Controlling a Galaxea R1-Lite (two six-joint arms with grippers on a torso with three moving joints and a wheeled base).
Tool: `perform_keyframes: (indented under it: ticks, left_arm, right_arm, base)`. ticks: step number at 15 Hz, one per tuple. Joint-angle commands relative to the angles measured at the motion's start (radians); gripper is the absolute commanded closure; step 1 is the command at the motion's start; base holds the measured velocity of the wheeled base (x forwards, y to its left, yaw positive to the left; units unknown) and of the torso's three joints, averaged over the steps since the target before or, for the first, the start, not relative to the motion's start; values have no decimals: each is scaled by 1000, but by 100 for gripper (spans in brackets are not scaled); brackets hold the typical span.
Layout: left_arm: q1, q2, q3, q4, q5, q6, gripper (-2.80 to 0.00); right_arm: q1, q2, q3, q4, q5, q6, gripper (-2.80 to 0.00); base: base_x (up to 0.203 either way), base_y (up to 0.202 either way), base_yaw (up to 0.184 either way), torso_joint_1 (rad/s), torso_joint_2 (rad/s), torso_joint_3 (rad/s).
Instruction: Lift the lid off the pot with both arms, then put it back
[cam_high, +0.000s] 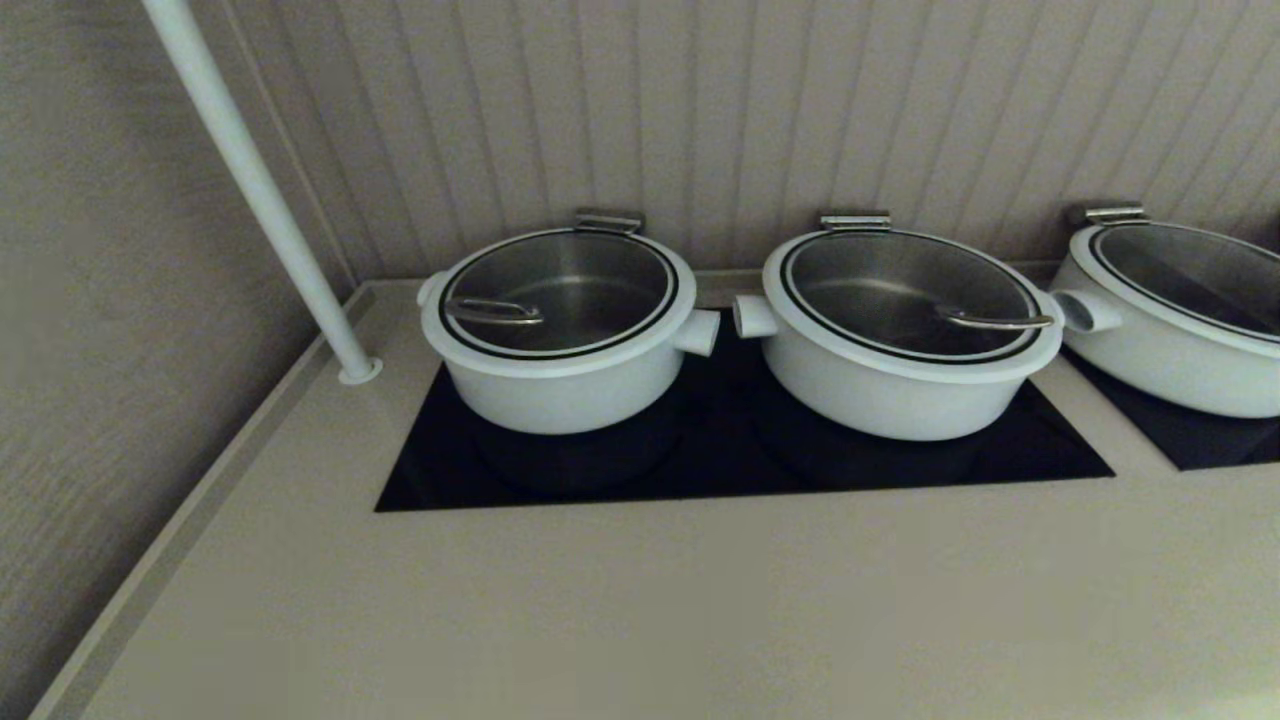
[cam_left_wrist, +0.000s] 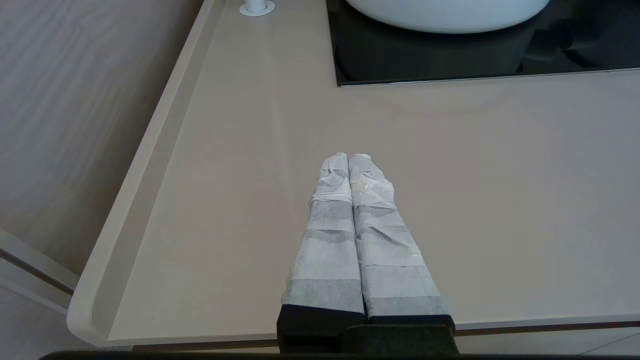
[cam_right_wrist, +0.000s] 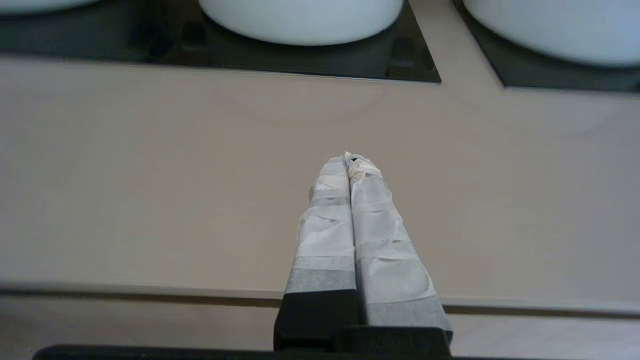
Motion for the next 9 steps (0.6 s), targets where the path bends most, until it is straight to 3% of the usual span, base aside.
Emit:
perform_keyframes:
  ticks: [1, 4, 9]
  left_arm:
    - [0, 0, 0, 0, 0, 0, 0]
    - [0, 0, 0, 0, 0, 0, 0]
    - [0, 0, 0, 0, 0, 0, 0]
  right_arm:
    - [1, 2, 0, 0, 35, -40, 0]
    - [2, 1, 0, 1, 20, 17, 0]
    - [0, 2, 0, 0, 17, 25, 0]
  base:
    - [0, 0, 0, 0, 0, 0]
    - [0, 0, 0, 0, 0, 0]
    - [0, 0, 0, 0, 0, 0]
